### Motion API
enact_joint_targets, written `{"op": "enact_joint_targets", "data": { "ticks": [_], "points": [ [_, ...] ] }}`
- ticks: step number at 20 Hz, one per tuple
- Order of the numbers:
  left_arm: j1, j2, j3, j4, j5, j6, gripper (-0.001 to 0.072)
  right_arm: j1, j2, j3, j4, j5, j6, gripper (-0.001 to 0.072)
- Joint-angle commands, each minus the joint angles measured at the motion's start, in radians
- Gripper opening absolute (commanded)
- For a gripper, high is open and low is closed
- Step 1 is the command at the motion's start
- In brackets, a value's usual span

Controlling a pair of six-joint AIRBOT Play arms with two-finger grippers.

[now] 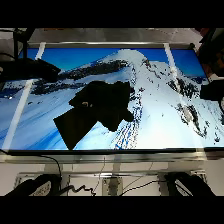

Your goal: Fold the clothes and pants, and hang the long-sleeved shirts on hangers.

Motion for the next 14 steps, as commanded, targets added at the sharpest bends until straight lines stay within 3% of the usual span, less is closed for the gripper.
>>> {"op": "enact_joint_targets", "data": {
  "ticks": [1,10,14],
  "points": [
    [0.001,0.000,0.000,0.000,0.000,0.000,0.0139,0.000,0.000,0.000,0.005,-0.154,-0.031,0.0034],
    [0.001,0.000,0.000,0.000,0.000,0.000,0.0139,0.000,0.000,0.002,0.039,-0.309,-0.014,0.0035],
    [0.001,0.000,0.000,0.000,0.001,0.000,0.0139,0.001,-0.048,-0.030,0.147,-0.265,0.016,0.0034]
  ]
}}
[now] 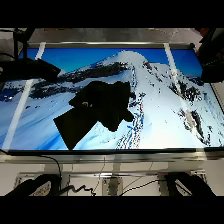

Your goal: Fold the clothes and pants, and hang the long-sleeved shirts on hangers.

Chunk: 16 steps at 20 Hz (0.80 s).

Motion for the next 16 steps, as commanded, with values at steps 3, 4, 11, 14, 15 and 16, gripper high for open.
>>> {"op": "enact_joint_targets", "data": {
  "ticks": [3,4,11,14,15,16],
  "points": [
    [0.001,0.000,0.000,0.000,0.000,0.000,0.0139,0.001,-0.132,-0.128,0.277,0.113,-0.079,0.0033],
    [0.001,0.000,0.000,0.000,0.000,0.000,0.0139,0.001,-0.173,-0.180,0.365,0.111,-0.136,0.0033],
    [0.001,0.000,0.000,0.000,0.000,0.000,0.0139,0.087,-0.511,-0.392,0.837,-0.043,-0.457,0.0416],
    [0.000,0.000,0.000,-0.010,0.000,0.000,0.0139,0.190,-0.614,-0.380,0.839,-0.166,-0.497,0.0502],
    [0.000,0.000,0.000,-0.016,0.000,0.000,0.0139,0.220,-0.639,-0.369,0.839,-0.194,-0.497,0.0528],
    [0.000,0.000,0.000,-0.020,0.000,0.000,0.0139,0.245,-0.659,-0.355,0.838,-0.207,-0.498,0.0528]
  ]
}}
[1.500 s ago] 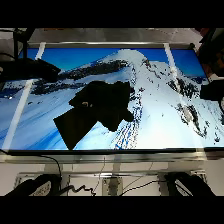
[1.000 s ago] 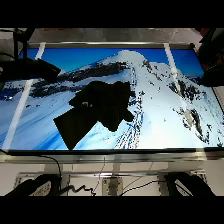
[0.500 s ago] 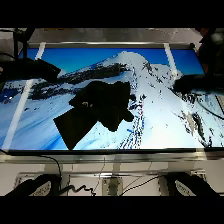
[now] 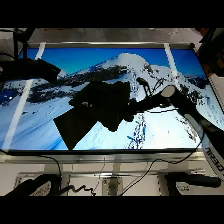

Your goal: Fold the clothes and pants, and hang the long-sleeved shirts on hangers.

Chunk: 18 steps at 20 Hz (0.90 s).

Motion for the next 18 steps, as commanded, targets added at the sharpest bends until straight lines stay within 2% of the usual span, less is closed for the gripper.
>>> {"op": "enact_joint_targets", "data": {
  "ticks": [1,9,10,11,12,13,14,15,16,18],
  "points": [
    [0.001,0.000,0.000,-0.018,0.000,0.000,0.0139,0.095,-0.096,0.026,0.042,-0.107,-0.042,0.0528],
    [0.001,-0.004,-0.001,-0.024,-0.002,-0.001,0.0139,0.150,-0.179,0.165,0.063,-0.156,-0.044,0.0523],
    [0.001,-0.004,-0.001,-0.024,-0.013,-0.009,0.0139,0.157,-0.186,0.175,0.071,-0.150,-0.044,0.0477],
    [0.001,-0.004,-0.001,-0.023,-0.040,-0.012,0.0139,0.161,-0.185,0.175,0.076,-0.150,-0.045,0.0358],
    [0.001,-0.003,-0.001,-0.023,-0.090,-0.012,0.0139,0.163,-0.184,0.175,0.076,-0.149,-0.045,0.0169],
    [0.001,-0.004,-0.001,-0.023,-0.135,-0.012,0.0137,0.163,-0.181,0.175,0.075,-0.148,-0.045,0.0039],
    [0.001,-0.004,-0.001,-0.014,-0.175,-0.014,0.0131,0.161,-0.172,0.175,0.072,-0.150,-0.045,0.0034],
    [0.001,-0.004,-0.001,0.016,-0.222,-0.031,0.0013,0.154,-0.160,0.175,0.063,-0.151,-0.045,0.0034],
    [0.002,-0.004,-0.001,0.082,-0.268,-0.053,0.0021,0.149,-0.141,0.175,0.053,-0.153,-0.045,0.0034],
    [0.009,-0.004,-0.003,0.323,-0.355,-0.169,0.0021,0.141,-0.104,0.175,0.041,-0.152,-0.045,0.0034]
  ]
}}
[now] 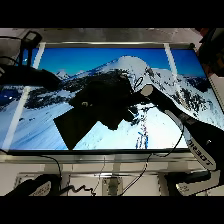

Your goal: Fold the clothes and pants, and hang the long-sleeved shirts on hangers.

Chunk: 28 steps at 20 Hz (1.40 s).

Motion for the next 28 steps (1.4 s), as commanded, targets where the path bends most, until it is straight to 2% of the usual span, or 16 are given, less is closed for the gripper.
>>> {"op": "enact_joint_targets", "data": {
  "ticks": [1,3,6,9,10,12,16,20,22,28],
  "points": [
    [0.023,0.000,-0.009,0.325,-0.175,-0.162,0.0021,-0.008,0.050,0.004,-0.019,-0.003,0.000,0.0034],
    [0.097,0.001,-0.051,0.329,-0.254,-0.192,0.0021,-0.005,0.066,0.003,-0.018,-0.002,0.000,0.0034],
    [0.229,0.023,-0.222,0.124,-0.354,-0.195,0.0021,-0.005,0.067,0.003,-0.021,-0.003,0.000,0.0034],
    [0.338,0.119,-0.527,-0.100,-0.257,-0.217,0.0033,-0.005,0.068,0.003,-0.021,-0.003,0.000,0.0034],
    [0.360,0.149,-0.627,-0.146,-0.222,-0.231,0.0117,-0.005,0.067,0.003,-0.021,-0.004,0.000,0.0034],
    [0.374,0.191,-0.810,-0.165,-0.171,-0.247,0.0644,-0.005,0.067,0.003,-0.021,-0.005,0.000,0.0034],
    [0.373,0.192,-1.066,-0.232,-0.038,-0.257,0.0637,-0.005,0.067,0.003,-0.021,-0.004,0.000,0.0034],
    [0.373,0.186,-1.174,-0.283,0.094,-0.259,0.0633,-0.005,0.067,0.003,-0.021,-0.005,0.000,0.0034],
    [0.372,0.174,-1.205,-0.328,0.163,-0.257,0.0509,-0.005,0.068,0.003,-0.021,-0.005,0.000,0.0034],
    [0.358,0.164,-1.226,-0.511,0.441,-0.237,0.0460,-0.005,0.068,0.004,-0.021,-0.005,0.000,0.0034]
  ]
}}
